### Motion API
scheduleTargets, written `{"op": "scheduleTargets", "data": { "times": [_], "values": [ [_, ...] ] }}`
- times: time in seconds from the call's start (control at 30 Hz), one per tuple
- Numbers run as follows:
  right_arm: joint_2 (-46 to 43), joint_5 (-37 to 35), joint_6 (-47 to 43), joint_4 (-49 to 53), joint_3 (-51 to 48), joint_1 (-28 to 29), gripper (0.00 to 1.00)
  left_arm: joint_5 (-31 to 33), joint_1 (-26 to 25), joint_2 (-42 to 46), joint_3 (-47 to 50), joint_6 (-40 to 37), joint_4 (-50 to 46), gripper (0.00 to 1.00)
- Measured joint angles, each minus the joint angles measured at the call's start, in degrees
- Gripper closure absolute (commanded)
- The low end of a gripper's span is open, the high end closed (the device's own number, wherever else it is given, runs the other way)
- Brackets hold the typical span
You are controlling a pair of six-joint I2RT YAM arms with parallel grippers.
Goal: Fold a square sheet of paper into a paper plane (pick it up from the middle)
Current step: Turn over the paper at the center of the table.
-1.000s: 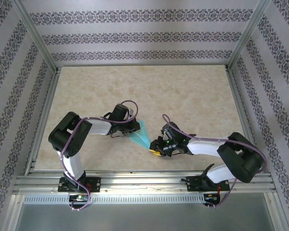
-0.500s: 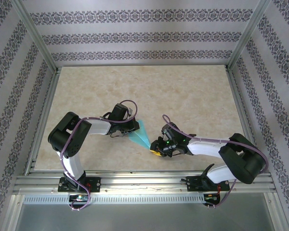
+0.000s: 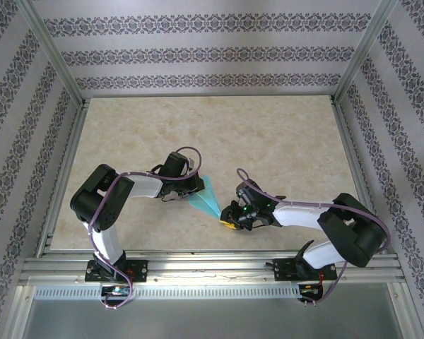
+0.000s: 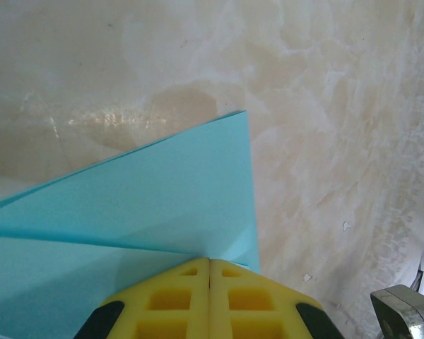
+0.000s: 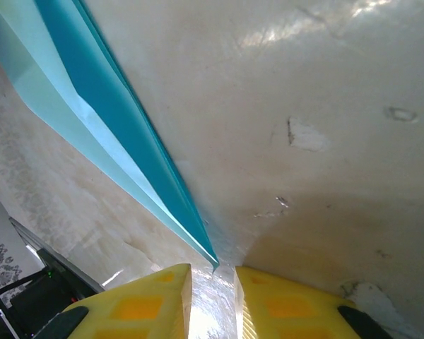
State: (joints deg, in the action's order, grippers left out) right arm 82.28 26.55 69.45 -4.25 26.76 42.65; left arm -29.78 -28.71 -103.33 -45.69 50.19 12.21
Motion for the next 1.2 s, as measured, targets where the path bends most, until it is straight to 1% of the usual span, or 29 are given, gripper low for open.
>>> {"op": "scheduleTargets", "data": {
  "times": [0.23,0.43,0.7,0.97,1.2],
  "values": [
    [0.28,-0.83,0.55,-0.02,0.61,0.0,0.78,0.0,0.0,0.0,0.0,0.0,0.0,0.97],
    [1.01,-2.56,0.55,-1.64,2.34,-0.02,0.77,0.0,0.0,0.0,0.0,0.0,0.0,0.97],
    [2.58,-2.78,0.55,-3.13,2.64,-0.02,0.75,0.0,0.0,0.0,0.0,0.02,0.02,0.97],
    [2.67,-2.49,0.5,-8.24,2.1,-0.28,0.84,-0.02,0.02,0.0,0.09,0.09,0.28,0.97],
    [4.17,0.66,0.02,-14.95,-0.13,-0.55,0.88,-0.13,0.33,0.0,0.11,0.96,0.46,0.96]
  ]
}}
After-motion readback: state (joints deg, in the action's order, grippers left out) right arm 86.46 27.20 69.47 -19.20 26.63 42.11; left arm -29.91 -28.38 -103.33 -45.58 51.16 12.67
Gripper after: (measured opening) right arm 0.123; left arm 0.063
